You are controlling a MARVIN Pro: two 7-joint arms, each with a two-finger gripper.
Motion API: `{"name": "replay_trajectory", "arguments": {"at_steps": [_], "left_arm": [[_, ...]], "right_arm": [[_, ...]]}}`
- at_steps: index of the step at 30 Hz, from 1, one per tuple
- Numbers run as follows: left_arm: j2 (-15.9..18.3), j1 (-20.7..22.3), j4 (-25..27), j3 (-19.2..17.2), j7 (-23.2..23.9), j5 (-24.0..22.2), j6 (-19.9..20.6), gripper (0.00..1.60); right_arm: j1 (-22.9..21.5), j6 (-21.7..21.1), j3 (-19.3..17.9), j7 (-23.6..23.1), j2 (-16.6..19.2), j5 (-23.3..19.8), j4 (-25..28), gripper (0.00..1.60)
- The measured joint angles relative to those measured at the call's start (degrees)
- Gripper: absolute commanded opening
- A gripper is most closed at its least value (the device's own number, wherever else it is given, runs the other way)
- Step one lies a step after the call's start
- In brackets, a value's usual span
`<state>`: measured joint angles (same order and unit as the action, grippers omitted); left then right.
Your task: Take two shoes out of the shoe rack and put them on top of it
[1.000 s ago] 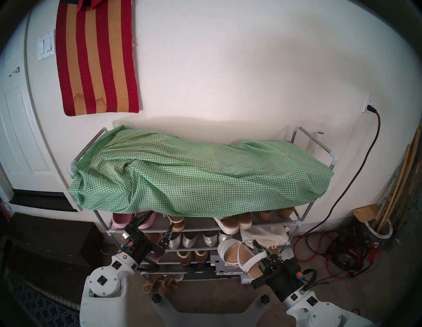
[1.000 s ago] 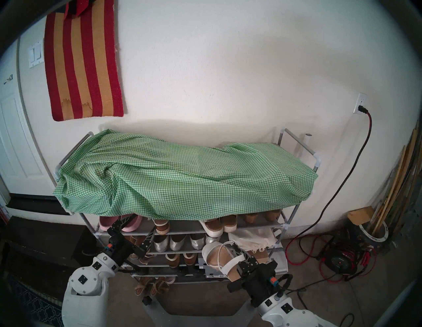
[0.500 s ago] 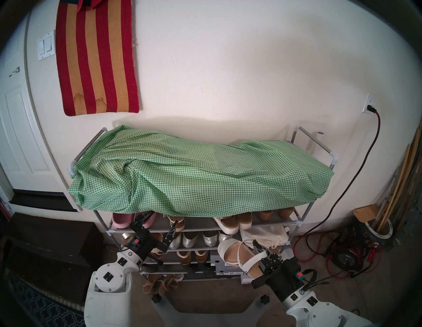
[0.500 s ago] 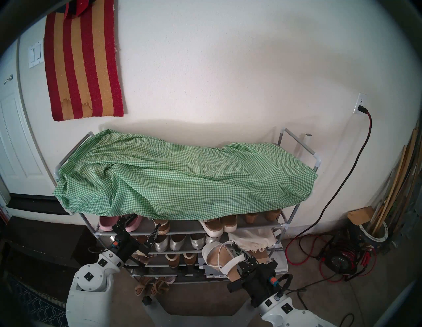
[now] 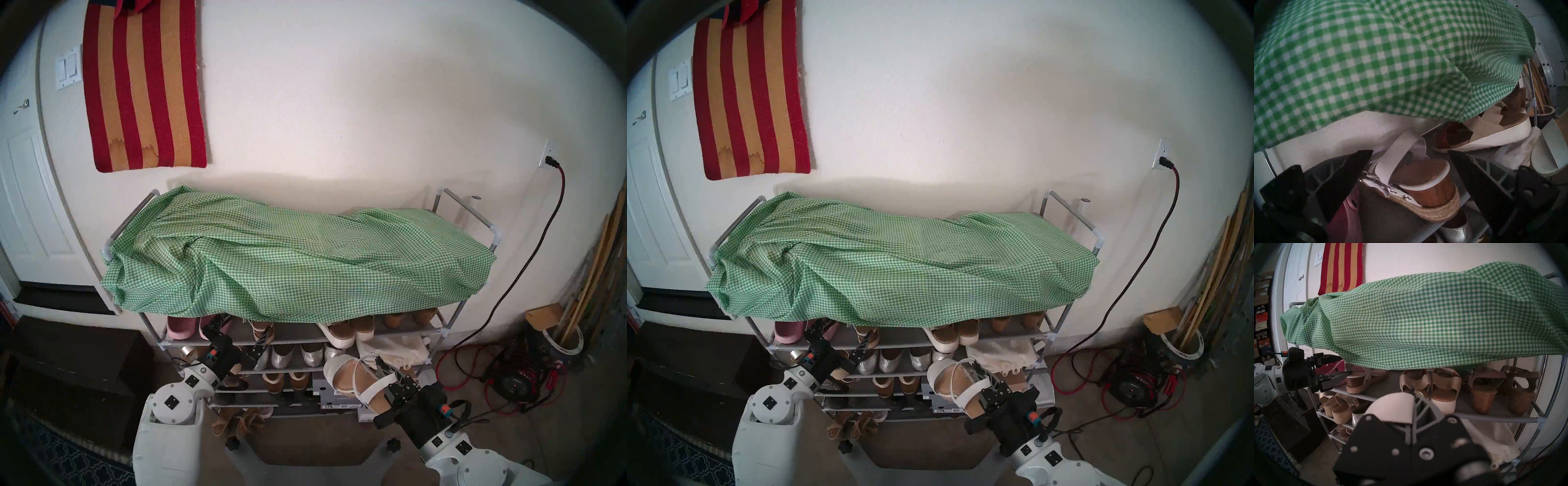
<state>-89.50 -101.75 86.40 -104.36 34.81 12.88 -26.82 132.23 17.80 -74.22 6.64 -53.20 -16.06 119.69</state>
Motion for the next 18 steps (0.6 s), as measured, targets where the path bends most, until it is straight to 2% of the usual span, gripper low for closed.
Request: {"name": "replay_trajectory", "arguments": {"at_steps": [18], "left_arm": [[1.0, 4.8, -4.8, -0.5, -2.2, 0.8, -1.3, 1.6]], "right_arm": [[0.2, 0.0, -0.4, -0.6, -0.6, 0.2, 0.0, 0.0]]}}
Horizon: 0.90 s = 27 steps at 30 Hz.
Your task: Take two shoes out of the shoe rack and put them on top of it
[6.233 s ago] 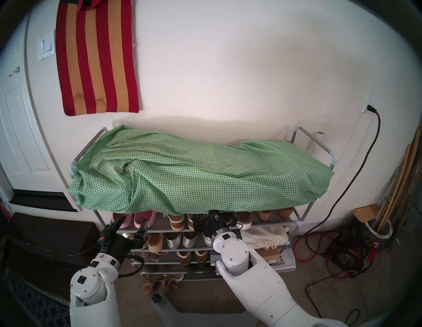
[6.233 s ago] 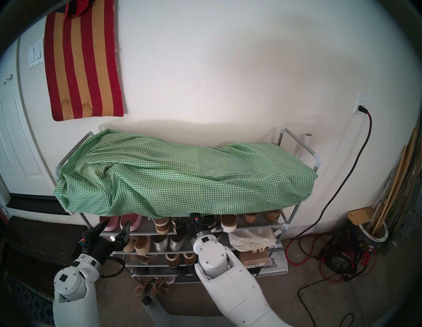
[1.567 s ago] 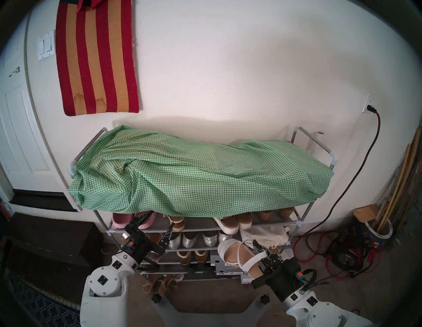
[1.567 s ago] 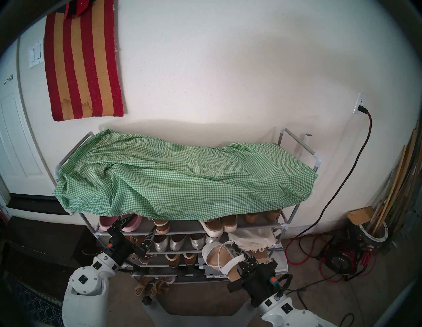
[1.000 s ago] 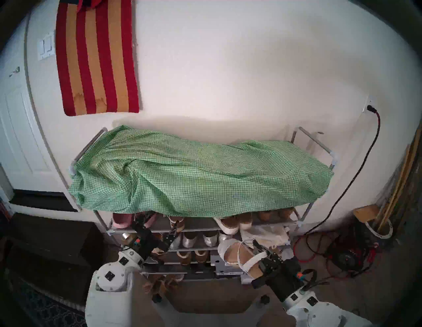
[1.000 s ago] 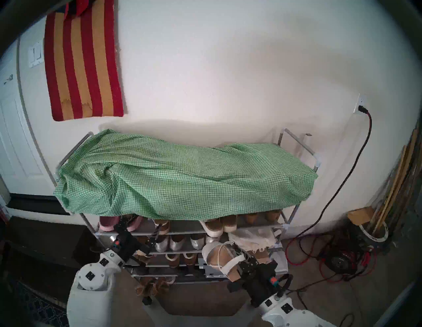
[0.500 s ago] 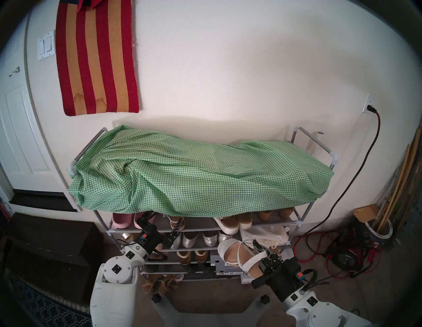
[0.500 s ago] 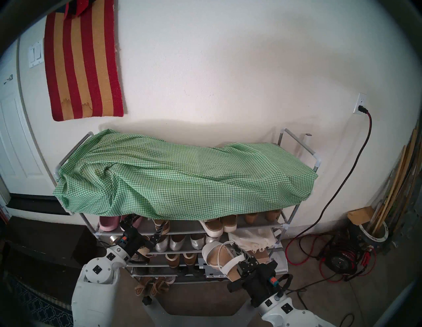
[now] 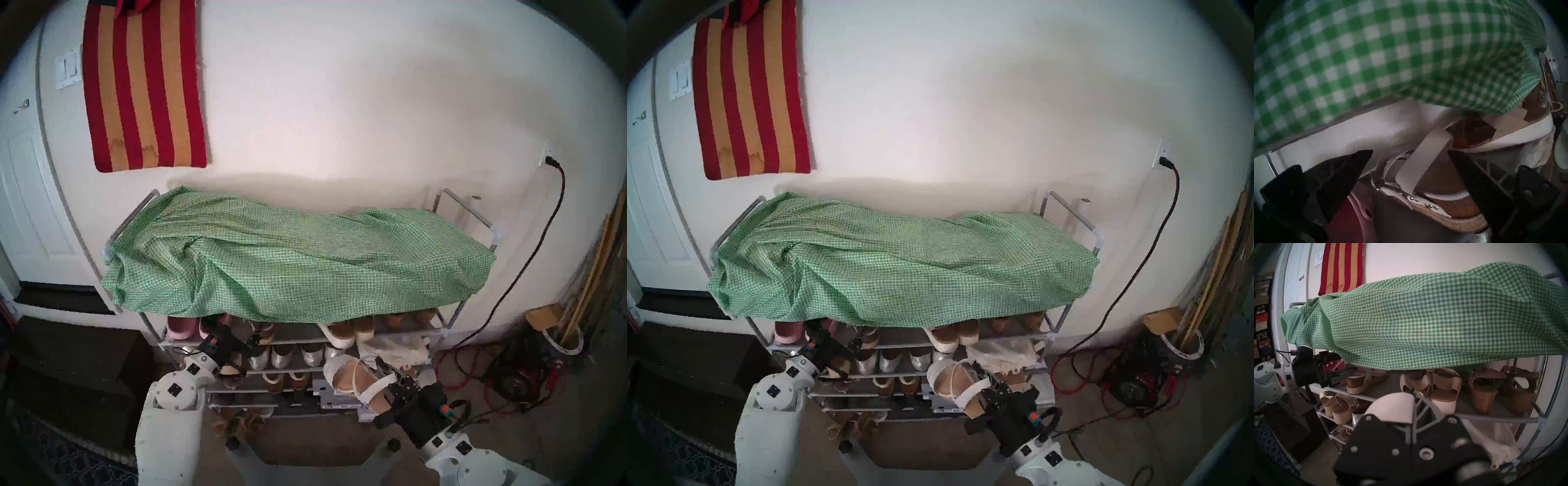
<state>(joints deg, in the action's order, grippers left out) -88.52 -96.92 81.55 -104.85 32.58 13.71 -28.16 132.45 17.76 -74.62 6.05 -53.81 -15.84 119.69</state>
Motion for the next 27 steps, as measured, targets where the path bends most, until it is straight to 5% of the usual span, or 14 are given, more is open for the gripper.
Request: {"name": "replay_trajectory", "arguments": {"at_steps": [6, 7, 8, 10, 27], "left_arm": [[0.2, 0.9, -1.1, 0.0, 0.1, -0.6, 0.2, 1.6], [0.2, 1.1, -1.3, 0.0, 0.1, -0.7, 0.3, 1.17], [0.2, 1.2, -1.4, 0.0, 0.2, -0.8, 0.4, 0.56], [0.3, 1.6, -1.9, 0.0, 0.7, -1.2, 0.6, 0.0], [0.8, 1.7, -2.3, -0.1, 4.7, -4.5, -0.1, 0.0]], "right_arm": [[0.1, 0.0, -0.1, -0.2, -0.2, 0.1, 0.0, 0.0], [0.1, 0.0, -0.2, -0.2, -0.3, 0.1, 0.0, 0.0], [0.1, 0.0, -0.2, -0.2, -0.3, 0.1, 0.0, 0.0], [0.1, 0.0, -0.2, -0.3, -0.3, 0.1, 0.0, 0.0], [0.3, -0.1, -0.6, -0.9, -0.9, 0.3, 0.0, 0.0]]}}
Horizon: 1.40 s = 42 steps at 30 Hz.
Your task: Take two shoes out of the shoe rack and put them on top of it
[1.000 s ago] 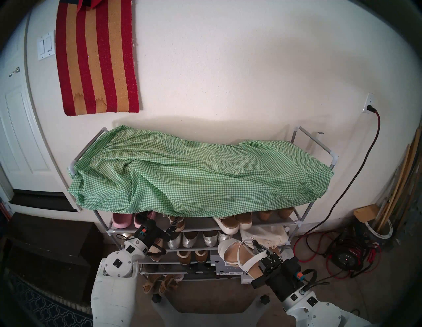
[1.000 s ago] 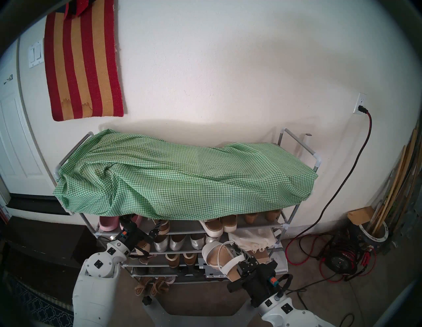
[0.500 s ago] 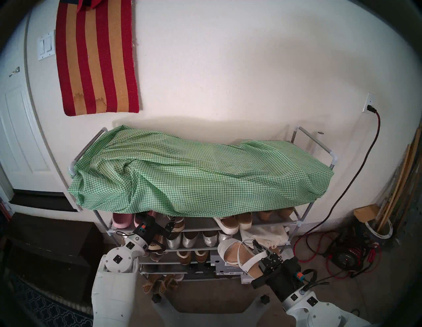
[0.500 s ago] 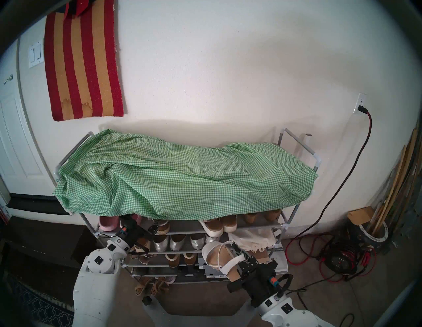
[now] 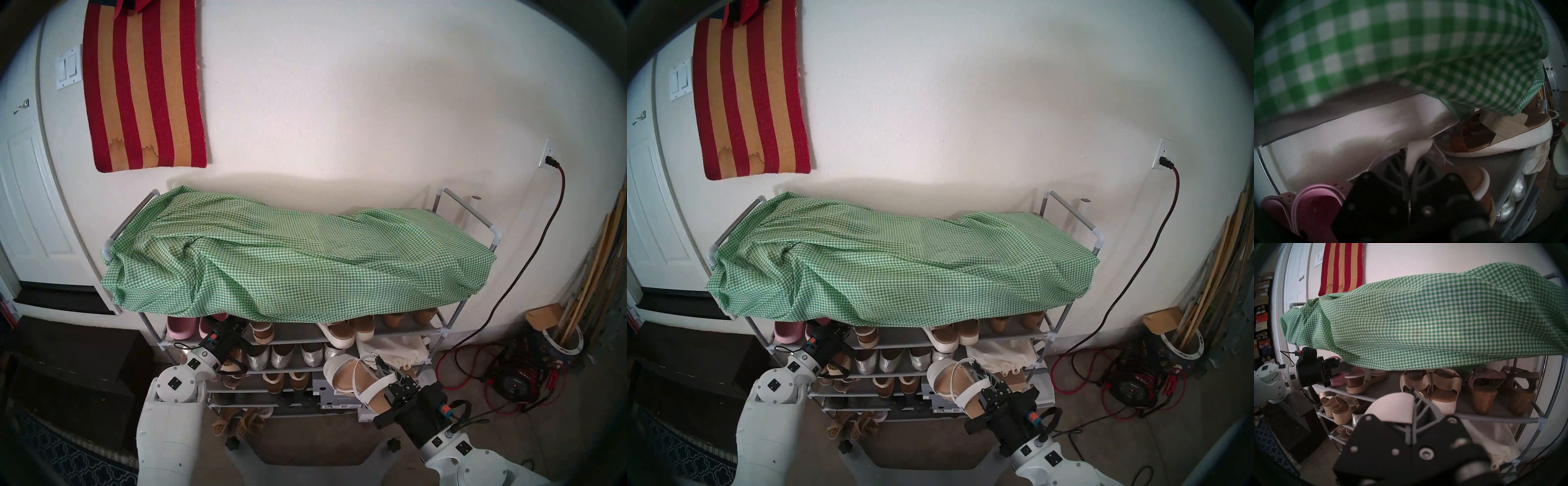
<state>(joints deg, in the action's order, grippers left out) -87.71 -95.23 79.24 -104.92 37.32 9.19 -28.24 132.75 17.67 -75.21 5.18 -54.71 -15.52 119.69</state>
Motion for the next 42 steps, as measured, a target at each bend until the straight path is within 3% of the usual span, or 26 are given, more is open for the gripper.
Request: {"name": "replay_trajectory", "arguments": {"at_steps": [7, 17, 30, 42], "left_arm": [[-0.3, -3.4, 5.1, -1.5, 2.4, -3.4, 1.5, 0.0], [-1.6, -10.3, 13.7, -5.8, 8.5, -8.2, 6.8, 0.0], [-4.9, -18.9, 24.5, -11.7, 18.7, -15.3, 16.9, 0.0], [-6.3, -26.4, 34.1, -15.5, 23.8, -18.4, 25.2, 0.0]], "right_arm": [[0.0, 0.0, -0.1, -0.2, -0.2, 0.1, 0.0, 0.0], [0.1, 0.0, -0.3, -0.5, -0.5, 0.2, 0.0, 0.0], [0.2, -0.1, -0.6, -1.0, -0.9, 0.3, -0.1, 0.0], [1.7, -0.1, -2.1, -1.5, -0.1, 0.4, 1.1, 0.0]]}}
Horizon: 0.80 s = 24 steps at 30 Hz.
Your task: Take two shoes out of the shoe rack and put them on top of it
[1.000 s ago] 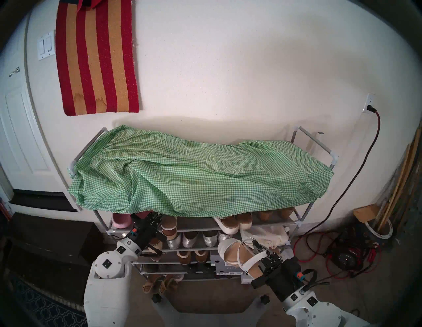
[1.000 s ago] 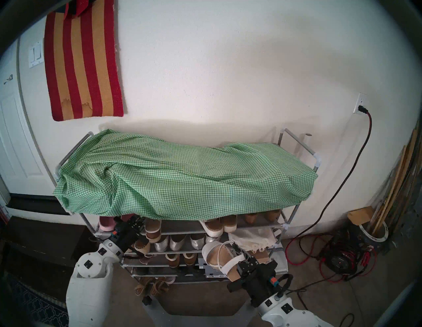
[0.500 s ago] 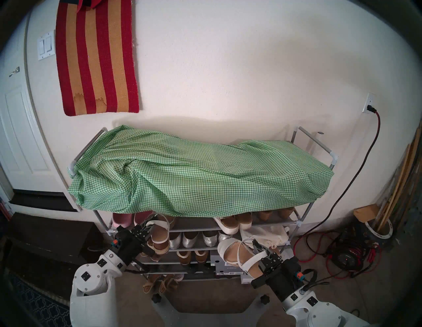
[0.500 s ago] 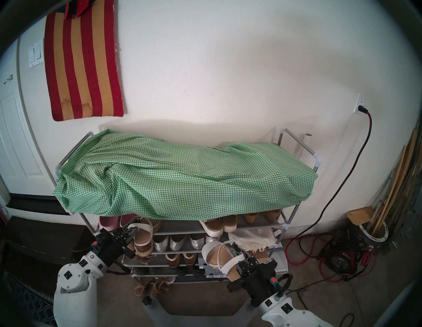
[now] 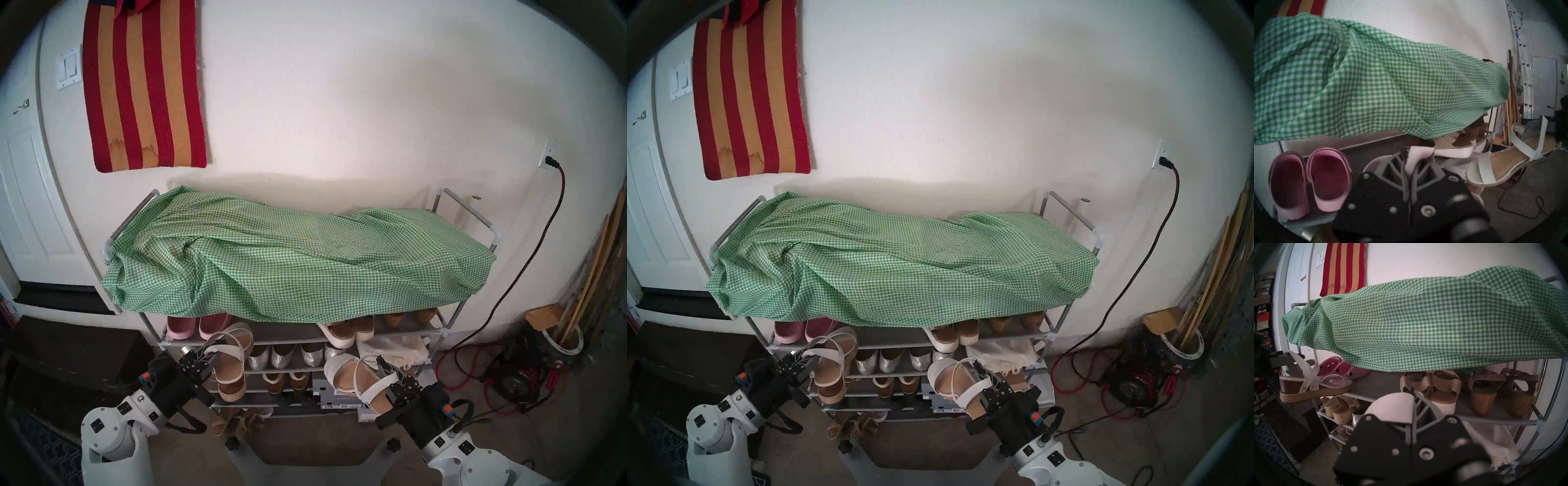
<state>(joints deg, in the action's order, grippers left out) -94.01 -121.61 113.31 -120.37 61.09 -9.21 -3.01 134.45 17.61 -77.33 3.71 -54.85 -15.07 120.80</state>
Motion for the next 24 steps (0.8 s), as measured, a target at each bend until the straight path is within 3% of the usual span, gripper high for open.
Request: {"name": "replay_trajectory", "arguments": {"at_steps": [11, 24], "left_arm": [[0.5, -4.7, 5.6, -5.4, 3.9, -2.7, 5.3, 0.0], [3.3, -3.0, 7.9, -11.8, 6.2, -7.0, 10.2, 0.0]], "right_arm": [[4.6, -0.1, -4.4, 0.3, 2.6, 0.6, 4.7, 0.0], [11.4, -1.4, -13.3, 0.0, 6.5, -0.3, 12.4, 0.0]]}}
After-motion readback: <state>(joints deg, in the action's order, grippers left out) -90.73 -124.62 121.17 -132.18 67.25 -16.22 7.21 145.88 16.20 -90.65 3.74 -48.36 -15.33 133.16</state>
